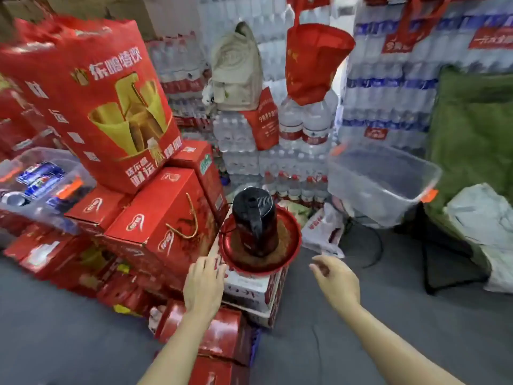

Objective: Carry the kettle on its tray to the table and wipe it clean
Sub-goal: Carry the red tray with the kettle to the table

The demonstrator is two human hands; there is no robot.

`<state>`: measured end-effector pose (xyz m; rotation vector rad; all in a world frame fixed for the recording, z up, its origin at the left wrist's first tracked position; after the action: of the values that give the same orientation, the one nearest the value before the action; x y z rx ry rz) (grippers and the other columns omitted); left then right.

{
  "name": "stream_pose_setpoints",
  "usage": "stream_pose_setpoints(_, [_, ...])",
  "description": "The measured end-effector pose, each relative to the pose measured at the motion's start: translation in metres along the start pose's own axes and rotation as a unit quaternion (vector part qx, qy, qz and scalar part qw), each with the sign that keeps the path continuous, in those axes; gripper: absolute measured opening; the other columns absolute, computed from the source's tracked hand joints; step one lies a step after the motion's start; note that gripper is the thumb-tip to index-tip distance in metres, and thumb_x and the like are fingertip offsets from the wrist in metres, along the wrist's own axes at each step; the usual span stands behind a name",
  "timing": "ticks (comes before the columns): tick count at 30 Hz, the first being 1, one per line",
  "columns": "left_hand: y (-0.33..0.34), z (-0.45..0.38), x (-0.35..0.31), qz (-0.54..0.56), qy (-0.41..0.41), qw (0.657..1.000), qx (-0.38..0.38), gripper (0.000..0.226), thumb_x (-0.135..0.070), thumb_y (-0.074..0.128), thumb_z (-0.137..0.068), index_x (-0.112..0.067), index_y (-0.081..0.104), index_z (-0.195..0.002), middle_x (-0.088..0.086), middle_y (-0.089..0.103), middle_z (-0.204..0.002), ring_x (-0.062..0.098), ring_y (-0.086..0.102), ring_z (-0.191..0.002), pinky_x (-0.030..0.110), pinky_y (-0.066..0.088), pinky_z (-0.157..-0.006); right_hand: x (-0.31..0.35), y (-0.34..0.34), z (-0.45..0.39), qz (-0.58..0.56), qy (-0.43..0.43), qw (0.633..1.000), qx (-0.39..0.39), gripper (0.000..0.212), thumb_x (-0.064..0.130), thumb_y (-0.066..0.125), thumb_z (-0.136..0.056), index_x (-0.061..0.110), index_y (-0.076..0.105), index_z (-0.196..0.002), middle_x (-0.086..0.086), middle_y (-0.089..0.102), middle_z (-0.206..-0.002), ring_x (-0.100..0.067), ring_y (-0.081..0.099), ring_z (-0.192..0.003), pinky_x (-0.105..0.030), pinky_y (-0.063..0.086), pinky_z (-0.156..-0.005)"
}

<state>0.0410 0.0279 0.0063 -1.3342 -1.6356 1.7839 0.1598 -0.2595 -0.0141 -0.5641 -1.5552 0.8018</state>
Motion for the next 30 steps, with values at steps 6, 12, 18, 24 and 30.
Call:
stream_pose_setpoints(6, [0.086,-0.04,0.011,-0.046,-0.021,0.993,0.106,0.03,-0.031,0.059,-0.097,-0.017,0.065,-0.123,0.005,0.066,-0.121,0.03,0.058,-0.115,0.042,0.049,-0.091,-0.021,0.053,-0.05,0.031,0.035,0.998,0.052,0.019,0.032,0.063,-0.092,0.026,0.07,-0.109,0.01,0.069,-0.095,-0.012,0.062,-0.093,-0.028,0.044,-0.069])
stream_pose_setpoints(12, [0.154,-0.096,0.039,-0.047,-0.051,0.988,0.139,0.035,-0.035,0.054,-0.099,-0.014,0.061,-0.125,0.009,0.063,-0.121,0.032,0.057,-0.114,0.044,0.05,-0.086,-0.041,0.112,-0.102,0.034,0.068,0.995,0.064,0.019,0.032,0.063,-0.093,0.024,0.069,-0.11,0.008,0.069,-0.097,-0.013,0.063,-0.096,-0.028,0.045,-0.07])
stream_pose_setpoints(18, [0.209,-0.149,0.077,-0.03,-0.101,0.986,0.127,0.044,-0.028,0.058,-0.098,-0.008,0.051,-0.137,0.018,0.054,-0.131,0.042,0.05,-0.118,0.051,0.047,-0.09,-0.06,0.168,-0.154,0.045,0.098,0.992,0.058,0.026,0.035,0.063,-0.093,0.024,0.068,-0.116,0.007,0.067,-0.098,-0.015,0.061,-0.099,-0.03,0.046,-0.068])
stream_pose_setpoints(24, [0.258,-0.177,0.1,0.007,-0.168,0.979,0.114,0.061,-0.029,0.047,-0.102,-0.014,0.024,-0.156,0.023,0.038,-0.146,0.046,0.041,-0.128,0.058,0.045,-0.097,-0.082,0.216,-0.186,0.078,0.104,0.99,0.051,0.05,0.032,0.067,-0.09,0.017,0.055,-0.136,-0.009,0.056,-0.12,-0.03,0.048,-0.116,-0.043,0.051,-0.077])
stream_pose_setpoints(30, [0.278,-0.181,0.108,0.054,-0.211,0.973,0.08,0.058,-0.024,0.042,-0.102,-0.017,0.022,-0.156,0.022,0.033,-0.143,0.047,0.057,-0.102,0.05,0.049,-0.074,-0.099,0.246,-0.197,-0.006,0.141,0.987,0.077,0.068,0.038,0.056,-0.097,0.037,0.019,-0.155,-0.006,0.033,-0.151,-0.036,0.055,-0.118,-0.05,0.052,-0.09])
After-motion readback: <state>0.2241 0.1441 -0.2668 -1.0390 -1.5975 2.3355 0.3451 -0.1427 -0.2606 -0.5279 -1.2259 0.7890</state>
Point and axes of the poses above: each hand's wrist, its own z-axis away from the middle knuckle, its own y-axis out of the palm, x = y × z, the point moved 5 cm from there along -z, towards the middle knuckle
